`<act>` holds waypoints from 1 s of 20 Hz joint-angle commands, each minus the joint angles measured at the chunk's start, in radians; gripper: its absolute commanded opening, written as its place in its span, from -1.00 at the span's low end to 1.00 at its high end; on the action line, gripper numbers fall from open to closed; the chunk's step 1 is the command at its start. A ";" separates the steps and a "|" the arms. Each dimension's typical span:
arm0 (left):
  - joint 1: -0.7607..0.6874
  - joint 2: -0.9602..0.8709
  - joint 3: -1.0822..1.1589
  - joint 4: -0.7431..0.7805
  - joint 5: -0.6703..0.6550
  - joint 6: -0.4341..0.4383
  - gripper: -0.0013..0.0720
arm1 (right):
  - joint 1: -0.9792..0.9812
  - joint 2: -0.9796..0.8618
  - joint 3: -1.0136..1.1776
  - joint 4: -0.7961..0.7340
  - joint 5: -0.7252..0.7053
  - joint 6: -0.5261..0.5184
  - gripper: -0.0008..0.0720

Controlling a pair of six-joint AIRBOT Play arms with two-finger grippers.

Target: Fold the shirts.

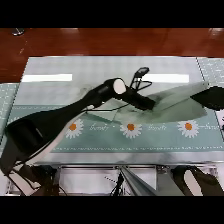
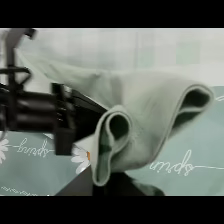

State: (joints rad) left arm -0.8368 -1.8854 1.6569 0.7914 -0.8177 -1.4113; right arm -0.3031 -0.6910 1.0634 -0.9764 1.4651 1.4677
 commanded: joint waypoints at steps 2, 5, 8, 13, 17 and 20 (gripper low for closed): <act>-0.079 -0.126 0.164 -0.016 -0.079 -0.049 -0.89 | 0.000 0.010 -0.002 0.008 0.002 0.006 -0.92; -0.010 -0.113 0.209 -0.019 -0.115 -0.076 -0.89 | 0.000 0.010 -0.002 0.008 0.001 0.007 -0.92; 0.177 -0.057 0.225 -0.010 -0.282 -0.064 -0.89 | 0.003 0.010 -0.002 0.010 -0.001 0.014 -0.92; 0.557 0.092 0.223 0.036 -0.539 -0.072 -0.89 | 0.140 -0.015 -0.002 0.014 -0.116 0.051 -0.92; 0.760 0.354 0.172 0.320 -0.551 -0.060 -0.89 | 0.357 -0.158 0.016 0.099 -0.238 0.056 -0.92; 0.864 0.642 0.029 0.425 -0.473 -0.060 -0.89 | 0.567 -0.346 0.094 0.108 -0.370 0.058 -0.92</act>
State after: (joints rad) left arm -0.0837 -1.4643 1.7805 1.0737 -1.3277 -1.4742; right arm 0.0917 -0.8951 1.1049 -0.8978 1.2263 1.5200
